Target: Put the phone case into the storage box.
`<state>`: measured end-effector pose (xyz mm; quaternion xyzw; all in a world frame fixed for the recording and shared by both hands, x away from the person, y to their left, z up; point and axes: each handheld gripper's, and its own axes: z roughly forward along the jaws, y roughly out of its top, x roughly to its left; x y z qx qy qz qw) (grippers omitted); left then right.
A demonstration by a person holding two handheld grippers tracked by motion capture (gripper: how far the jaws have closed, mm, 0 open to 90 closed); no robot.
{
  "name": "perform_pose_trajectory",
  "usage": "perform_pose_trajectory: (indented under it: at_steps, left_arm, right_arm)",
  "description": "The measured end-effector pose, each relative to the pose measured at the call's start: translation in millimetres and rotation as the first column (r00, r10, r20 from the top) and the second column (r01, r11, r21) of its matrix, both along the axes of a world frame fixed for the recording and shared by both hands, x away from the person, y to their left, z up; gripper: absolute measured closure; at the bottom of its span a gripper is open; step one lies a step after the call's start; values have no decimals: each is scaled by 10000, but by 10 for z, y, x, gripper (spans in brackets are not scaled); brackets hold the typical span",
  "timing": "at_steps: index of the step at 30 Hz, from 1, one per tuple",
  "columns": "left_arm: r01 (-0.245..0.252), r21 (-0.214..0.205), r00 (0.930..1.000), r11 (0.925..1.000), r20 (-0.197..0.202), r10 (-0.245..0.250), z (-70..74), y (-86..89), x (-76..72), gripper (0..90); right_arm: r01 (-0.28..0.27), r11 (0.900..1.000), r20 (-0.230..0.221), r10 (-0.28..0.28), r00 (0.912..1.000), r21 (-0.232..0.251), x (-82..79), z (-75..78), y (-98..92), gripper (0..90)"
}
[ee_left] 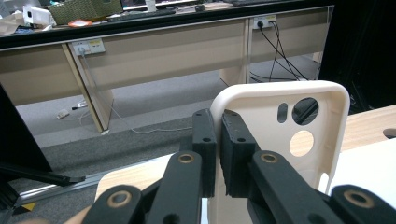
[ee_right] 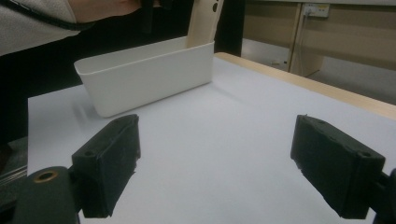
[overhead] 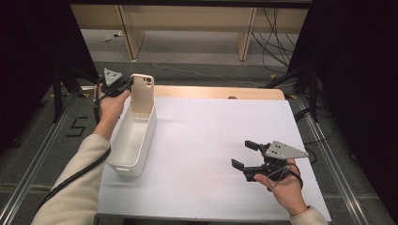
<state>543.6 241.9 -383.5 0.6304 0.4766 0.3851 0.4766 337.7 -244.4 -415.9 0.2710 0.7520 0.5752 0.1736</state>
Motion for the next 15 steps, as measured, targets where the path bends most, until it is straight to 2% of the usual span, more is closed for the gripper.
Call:
perform_pose_trajectory:
  at_steps: [15]
  left_arm:
    - [-35,-28,9998,10000,-174,35,-57,8,18,849]
  right_arm:
    - [15,10000,-18,-15,10000,-27,1,0,-1,168]
